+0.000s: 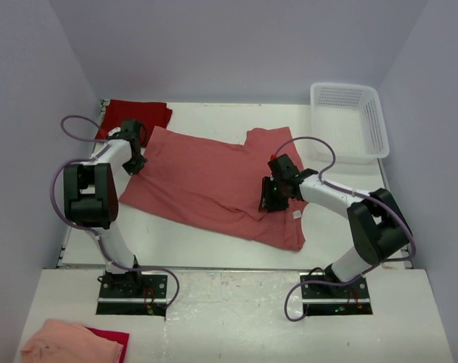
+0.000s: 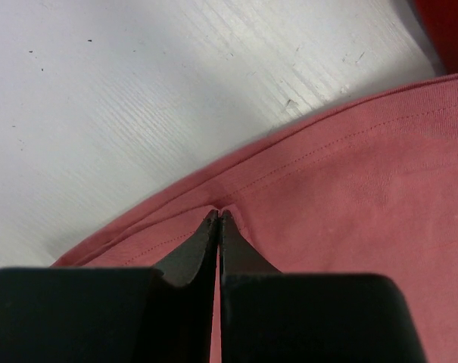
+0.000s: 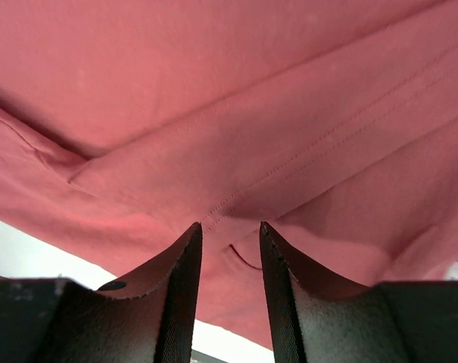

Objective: Fold and stack the t-shirts
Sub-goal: Fold the flattened tshirt in 1/3 of the way

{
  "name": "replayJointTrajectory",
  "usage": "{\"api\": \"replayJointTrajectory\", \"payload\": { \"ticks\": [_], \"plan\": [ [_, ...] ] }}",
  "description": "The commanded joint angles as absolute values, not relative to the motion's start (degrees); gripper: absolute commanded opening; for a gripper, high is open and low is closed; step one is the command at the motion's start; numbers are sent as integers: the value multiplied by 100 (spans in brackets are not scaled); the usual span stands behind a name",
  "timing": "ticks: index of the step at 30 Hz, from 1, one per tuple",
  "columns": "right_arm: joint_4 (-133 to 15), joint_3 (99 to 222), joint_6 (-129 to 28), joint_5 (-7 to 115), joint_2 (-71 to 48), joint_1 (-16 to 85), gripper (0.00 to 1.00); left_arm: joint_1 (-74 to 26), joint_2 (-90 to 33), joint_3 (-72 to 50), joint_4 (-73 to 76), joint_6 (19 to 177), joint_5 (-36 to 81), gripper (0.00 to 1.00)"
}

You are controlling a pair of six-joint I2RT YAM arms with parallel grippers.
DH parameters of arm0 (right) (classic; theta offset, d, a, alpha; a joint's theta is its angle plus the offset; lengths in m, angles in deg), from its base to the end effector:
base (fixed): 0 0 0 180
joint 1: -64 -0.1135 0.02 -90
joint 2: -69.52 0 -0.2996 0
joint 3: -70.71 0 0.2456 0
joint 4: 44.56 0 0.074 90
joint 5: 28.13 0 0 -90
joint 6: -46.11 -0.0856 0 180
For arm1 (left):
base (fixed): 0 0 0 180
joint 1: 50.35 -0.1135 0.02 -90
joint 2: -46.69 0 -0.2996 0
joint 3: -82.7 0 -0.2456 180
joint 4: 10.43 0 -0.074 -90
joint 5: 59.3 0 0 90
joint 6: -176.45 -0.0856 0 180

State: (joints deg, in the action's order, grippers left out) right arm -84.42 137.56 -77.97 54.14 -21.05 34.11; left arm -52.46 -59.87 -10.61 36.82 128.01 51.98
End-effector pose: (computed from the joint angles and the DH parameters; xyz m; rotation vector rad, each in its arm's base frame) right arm 0.2704 0.1687 0.1721 0.0575 2.7770 0.5045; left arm 0.3947 0.0456 0.1755 -1.0710 2.4042 0.2855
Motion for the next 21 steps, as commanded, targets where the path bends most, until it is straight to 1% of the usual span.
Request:
{"api": "replayJointTrajectory", "payload": {
  "ticks": [1, 19, 21],
  "plan": [
    [-8095, 13592, -8053, 5317, -1908, 3219, 38, -5272, -5860, -933, 3545, 12925, 5241, 0],
    [-7971, 13407, -8414, 5501, -1960, 2709, 40, -5263, -5904, -1030, 3492, 12934, 5162, 0],
    [-7927, 13364, -8414, 5493, -2022, 2700, 38, -5263, -5904, -1048, 3492, 12934, 5153, 0]
  ]
}}
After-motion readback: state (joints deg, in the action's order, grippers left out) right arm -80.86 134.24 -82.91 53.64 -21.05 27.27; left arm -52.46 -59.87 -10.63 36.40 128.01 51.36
